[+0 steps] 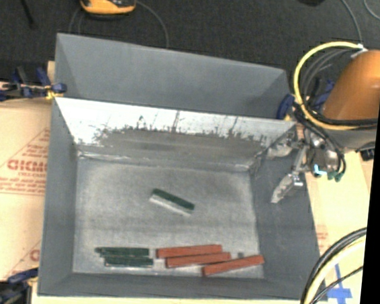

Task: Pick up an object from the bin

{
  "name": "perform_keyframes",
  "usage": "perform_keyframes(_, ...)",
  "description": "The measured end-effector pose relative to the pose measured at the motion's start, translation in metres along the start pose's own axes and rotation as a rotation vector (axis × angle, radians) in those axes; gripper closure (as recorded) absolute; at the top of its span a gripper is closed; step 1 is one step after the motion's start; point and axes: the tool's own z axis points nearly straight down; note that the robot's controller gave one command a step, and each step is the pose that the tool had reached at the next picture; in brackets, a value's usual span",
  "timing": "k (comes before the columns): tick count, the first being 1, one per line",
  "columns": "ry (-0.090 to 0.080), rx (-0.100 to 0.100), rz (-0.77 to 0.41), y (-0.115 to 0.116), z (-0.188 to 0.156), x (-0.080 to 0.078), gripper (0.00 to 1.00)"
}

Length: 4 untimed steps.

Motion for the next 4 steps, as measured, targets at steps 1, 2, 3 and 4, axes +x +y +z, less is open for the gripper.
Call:
perform_keyframes(1, -0.008, 0.002, -0.004, 0.001, -0.005, -0.002, 0.00)
perform_keyframes(2, -0.011, -0.003, 0.082, 0.060, 0.072, 0.015, 0.00)
perform_keyframes(3, -0.004, 0.000, 0.072, 0.081, 0.087, 0.022, 0.00)
perform_keyframes(4, -0.007, 0.000, 0.041, 0.140, 0.086, 0.016, 0.00)
